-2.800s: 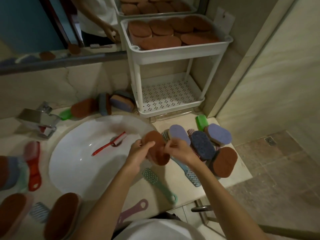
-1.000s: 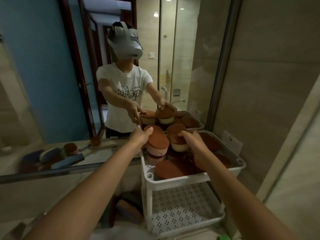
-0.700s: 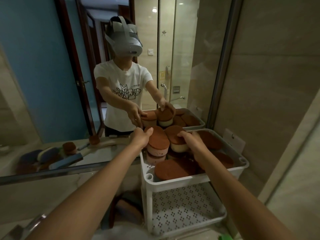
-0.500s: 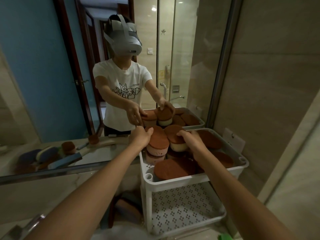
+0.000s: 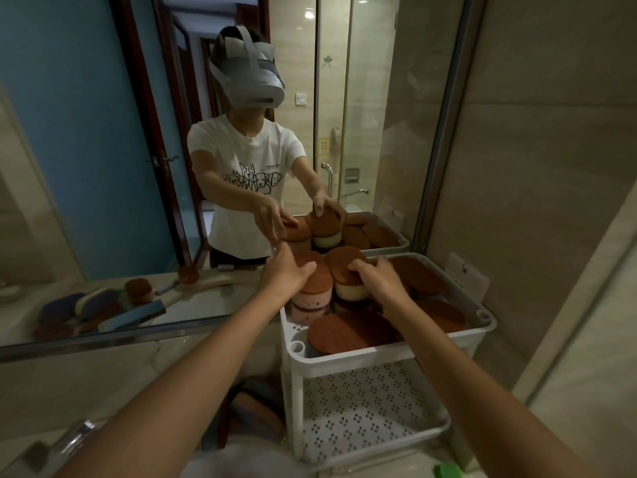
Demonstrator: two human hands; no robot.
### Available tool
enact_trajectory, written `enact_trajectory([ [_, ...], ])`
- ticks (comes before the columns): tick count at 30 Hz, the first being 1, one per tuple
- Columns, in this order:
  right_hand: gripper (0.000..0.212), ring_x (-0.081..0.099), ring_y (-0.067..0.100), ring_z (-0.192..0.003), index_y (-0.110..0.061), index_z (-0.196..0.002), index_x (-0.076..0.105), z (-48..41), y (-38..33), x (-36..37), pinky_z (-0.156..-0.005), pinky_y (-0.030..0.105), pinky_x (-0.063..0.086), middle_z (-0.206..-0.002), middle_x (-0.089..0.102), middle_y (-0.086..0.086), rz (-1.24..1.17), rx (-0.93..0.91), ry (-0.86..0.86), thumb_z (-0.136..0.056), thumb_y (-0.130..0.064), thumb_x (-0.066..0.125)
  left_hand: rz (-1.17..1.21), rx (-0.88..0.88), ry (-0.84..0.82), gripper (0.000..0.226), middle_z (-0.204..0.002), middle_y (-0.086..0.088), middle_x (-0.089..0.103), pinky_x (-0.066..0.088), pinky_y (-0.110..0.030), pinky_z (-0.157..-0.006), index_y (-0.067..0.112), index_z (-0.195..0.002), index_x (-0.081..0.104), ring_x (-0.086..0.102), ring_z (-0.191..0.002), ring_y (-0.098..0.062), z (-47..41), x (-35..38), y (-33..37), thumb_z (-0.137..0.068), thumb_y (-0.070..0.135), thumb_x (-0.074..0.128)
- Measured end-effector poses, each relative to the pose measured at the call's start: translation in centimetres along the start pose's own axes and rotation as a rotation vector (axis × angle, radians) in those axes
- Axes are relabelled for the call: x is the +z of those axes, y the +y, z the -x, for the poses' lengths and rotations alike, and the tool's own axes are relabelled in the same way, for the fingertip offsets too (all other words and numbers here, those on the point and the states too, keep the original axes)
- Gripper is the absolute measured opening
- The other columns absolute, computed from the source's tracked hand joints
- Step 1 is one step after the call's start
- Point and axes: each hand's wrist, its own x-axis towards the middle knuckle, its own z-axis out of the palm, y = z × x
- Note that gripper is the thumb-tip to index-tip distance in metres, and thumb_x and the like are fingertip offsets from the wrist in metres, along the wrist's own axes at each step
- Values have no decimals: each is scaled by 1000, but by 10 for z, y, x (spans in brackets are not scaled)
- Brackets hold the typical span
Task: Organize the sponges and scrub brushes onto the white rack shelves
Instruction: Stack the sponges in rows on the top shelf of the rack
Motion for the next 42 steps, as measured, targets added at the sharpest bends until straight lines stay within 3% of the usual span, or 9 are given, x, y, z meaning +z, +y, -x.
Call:
enact_trajectory([
  [6, 55, 55, 29, -112, -11, -132, 45, -2, 0, -1, -98, 44, 46, -125, 56, 11, -128, 47, 24, -83, -31, 59, 12, 23, -11, 52, -139, -10, 50, 43, -44, -103, 10, -134, 45, 47, -128, -28, 2, 1, -3, -89, 36, 56],
  [12, 39, 54, 27, -112, -9, -125, 47, 0, -1, -3, -94, 37, 45, -123, 56, 11, 210, -90, -7, -90, -27, 50, 36, 37, -18, 50, -136, -11, 52, 44, -42, -101, 10, -132, 47, 49, -125, -28, 3, 0, -4, -90, 36, 54],
  [16, 51, 55, 26, -114, -21, -142, 33, 3, -2, -2, -79, 28, 46, -133, 52, 11, 373, -295, 16, -93, -16, 46, 41, 48, -22, 43, -132, -12, 55, 46, -42, -99, 10, -125, 50, 52, -121, -29, 6, 3, -2, -90, 35, 55],
  [21, 37, 59, 25, -101, -18, -131, 54, 4, 5, 0, -71, 25, 35, -121, 61, 13, 635, -472, 34, -97, -17, 39, 10, 56, -9, 42, -129, -11, 57, 47, -39, -97, 11, -124, 51, 54, -119, -29, 11, 6, 0, -91, 36, 53],
  [28, 34, 51, 37, -114, -13, -123, 58, 5, -3, 4, -94, 40, 44, -128, 48, 21, 905, -517, 39, -94, -18, 43, -72, 71, -40, 43, -134, -16, 53, 43, -38, -99, 9, -128, 50, 50, -123, -33, 12, 4, 2, -95, 36, 45],
  [34, 34, 46, 26, -126, -7, -125, 56, 39, -9, -5, -100, 28, 36, -135, 48, 14, 508, -577, 114, -93, -10, 47, -33, 145, 134, 37, -126, -19, 55, 43, -39, -92, 8, -120, 55, 52, -116, -35, 29, -10, 16, -98, 31, 38],
  [37, 30, 54, 19, -113, -4, -116, 62, 82, 10, -9, -89, 15, 37, -123, 57, 11, 347, -674, 169, -87, -3, 53, 97, 243, 235, 27, -107, -12, 63, 45, -32, -76, 8, -107, 61, 57, -100, -26, 70, -17, 27, -96, 22, 41],
  [39, 29, 56, 14, -103, -4, -109, 64, 114, 34, -12, -85, 12, 39, -114, 60, 11, 261, -712, 224, -82, 1, 55, 235, 284, 233, 23, -95, -5, 63, 45, -25, -66, 11, -102, 62, 59, -87, -17, 109, -11, 25, -95, 19, 42],
  [42, 26, 59, 18, -92, 0, -101, 64, 158, 91, -12, -82, 22, 48, -103, 61, 15, 192, -688, 288, -78, 2, 53, 390, 249, 103, 15, -87, -5, 65, 51, -35, -71, 18, -94, 60, 63, -79, -25, 163, 24, 2, -93, 16, 45],
])
